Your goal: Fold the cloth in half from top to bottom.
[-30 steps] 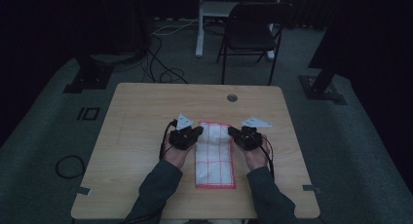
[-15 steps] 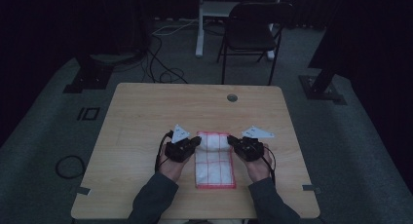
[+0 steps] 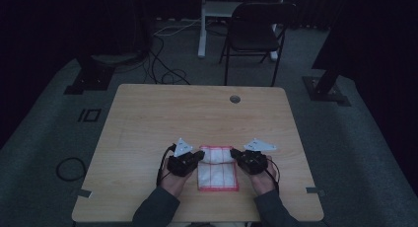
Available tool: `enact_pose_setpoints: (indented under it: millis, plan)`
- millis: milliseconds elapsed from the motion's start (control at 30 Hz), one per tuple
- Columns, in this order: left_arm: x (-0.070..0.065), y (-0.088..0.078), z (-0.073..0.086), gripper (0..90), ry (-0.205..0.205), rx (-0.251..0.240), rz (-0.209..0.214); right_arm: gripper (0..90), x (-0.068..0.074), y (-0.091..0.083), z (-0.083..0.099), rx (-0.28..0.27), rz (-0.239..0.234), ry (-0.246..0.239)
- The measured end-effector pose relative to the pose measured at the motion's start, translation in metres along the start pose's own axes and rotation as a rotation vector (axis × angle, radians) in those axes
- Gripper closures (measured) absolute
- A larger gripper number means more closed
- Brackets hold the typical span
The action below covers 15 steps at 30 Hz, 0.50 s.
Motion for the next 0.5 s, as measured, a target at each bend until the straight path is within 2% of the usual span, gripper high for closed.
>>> enact_pose_setpoints:
  millis: [300,500]
  plan:
    - [-0.005,0.011,0.026,85.7,0.001,0.056,0.004,86.2,0.005,0.010,0.024,0.055,-0.022,0.008]
    - [-0.006,0.012,0.036,83.4,0.003,0.074,0.003,85.1,0.008,0.010,0.031,0.074,-0.028,0.000]
Point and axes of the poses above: each handheld gripper's, and its own axes: y roughly forward along the jaws, z roughly out of its underside, x roughly to its left, the point moved 5 cm from there along y, roughly forward along the jaws, and after that the axes turned 13 degrees about x, right-handed, at the moved point
